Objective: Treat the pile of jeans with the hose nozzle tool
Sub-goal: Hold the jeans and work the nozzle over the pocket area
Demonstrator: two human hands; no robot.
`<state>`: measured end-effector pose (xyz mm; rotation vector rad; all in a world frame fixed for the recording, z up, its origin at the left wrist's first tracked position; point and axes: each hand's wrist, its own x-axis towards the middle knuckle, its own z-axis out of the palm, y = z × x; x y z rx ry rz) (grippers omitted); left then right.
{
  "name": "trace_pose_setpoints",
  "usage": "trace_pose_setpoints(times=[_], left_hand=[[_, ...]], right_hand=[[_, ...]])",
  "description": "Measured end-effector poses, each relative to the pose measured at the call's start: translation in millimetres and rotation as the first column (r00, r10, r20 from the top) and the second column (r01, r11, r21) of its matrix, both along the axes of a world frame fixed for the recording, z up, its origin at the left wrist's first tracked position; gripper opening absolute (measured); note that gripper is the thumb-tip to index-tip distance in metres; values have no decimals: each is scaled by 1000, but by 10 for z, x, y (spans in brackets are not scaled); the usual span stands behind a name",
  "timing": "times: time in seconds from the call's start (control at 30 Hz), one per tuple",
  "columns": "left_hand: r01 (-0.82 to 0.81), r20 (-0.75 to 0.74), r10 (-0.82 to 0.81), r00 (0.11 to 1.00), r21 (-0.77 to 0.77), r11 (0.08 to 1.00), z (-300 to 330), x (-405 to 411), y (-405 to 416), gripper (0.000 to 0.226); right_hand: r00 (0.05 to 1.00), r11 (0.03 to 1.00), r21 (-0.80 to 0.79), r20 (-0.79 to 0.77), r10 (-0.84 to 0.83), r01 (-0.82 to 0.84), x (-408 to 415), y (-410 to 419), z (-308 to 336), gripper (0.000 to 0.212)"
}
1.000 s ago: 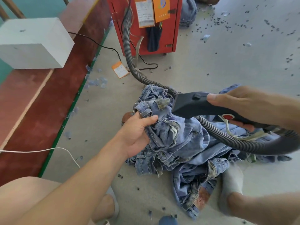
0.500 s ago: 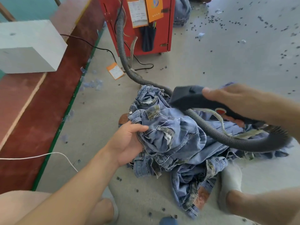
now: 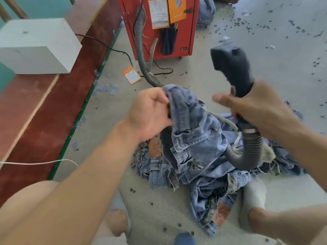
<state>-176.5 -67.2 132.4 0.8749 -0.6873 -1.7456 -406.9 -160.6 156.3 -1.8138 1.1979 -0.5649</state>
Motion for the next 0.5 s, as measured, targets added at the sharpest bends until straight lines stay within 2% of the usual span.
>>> trace_pose_setpoints(times=[0.07, 0.13, 0.17, 0.23, 0.27, 0.3, 0.33, 0.37, 0.4, 0.43, 0.47, 0.5], left_hand=[[149, 20, -149, 989, -6, 989, 52, -164, -108, 60], [212, -20, -213, 977, -9, 977, 52, -251, -194, 59], [224, 9, -224, 975, -3, 975, 34, -250, -239, 58], [190, 161, -194, 968, 43, 981, -50, -187, -313, 58], [128, 309, -141, 941, 62, 990, -107, -150, -334, 53], [27, 522, -53, 851, 58, 998, -193, -113, -350, 43], [-77, 743, 39, 668, 17, 997, -337, -61, -364, 27], [-149, 898, 83, 431, -20, 989, -502, -5, -357, 15], [-202, 978, 59, 198, -18, 979, -686, 32, -321, 20], [-237, 1000, -2, 27, 8, 971, -887, 66, -275, 33], [-264, 998, -47, -49, 32, 964, -1057, 87, -237, 42], [-284, 998, -61, -19, 53, 957, -1205, 96, -218, 40]], right_hand=[[996, 994, -77, -52, 68, -71, 170, 124, -71, 62], [983, 972, -230, -185, -4, -39, 323, 163, -157, 59], [974, 958, -287, -219, -55, -10, 377, 155, -174, 52], [966, 950, -306, -225, -129, 56, 412, 63, -172, 33], [969, 959, -263, -191, -156, 103, 398, -12, -157, 26], [973, 970, -189, -141, -181, 153, 370, -97, -128, 21], [976, 977, -94, -85, -199, 191, 329, -173, -96, 16], [978, 978, 0, -34, -208, 208, 288, -241, -65, 12], [978, 976, 77, 8, -206, 205, 249, -299, -37, 9], [979, 972, 137, 40, -199, 192, 212, -350, -12, 9], [979, 966, 190, 70, -189, 173, 178, -393, 9, 11], [980, 960, 238, 94, -174, 148, 147, -428, 35, 12]])
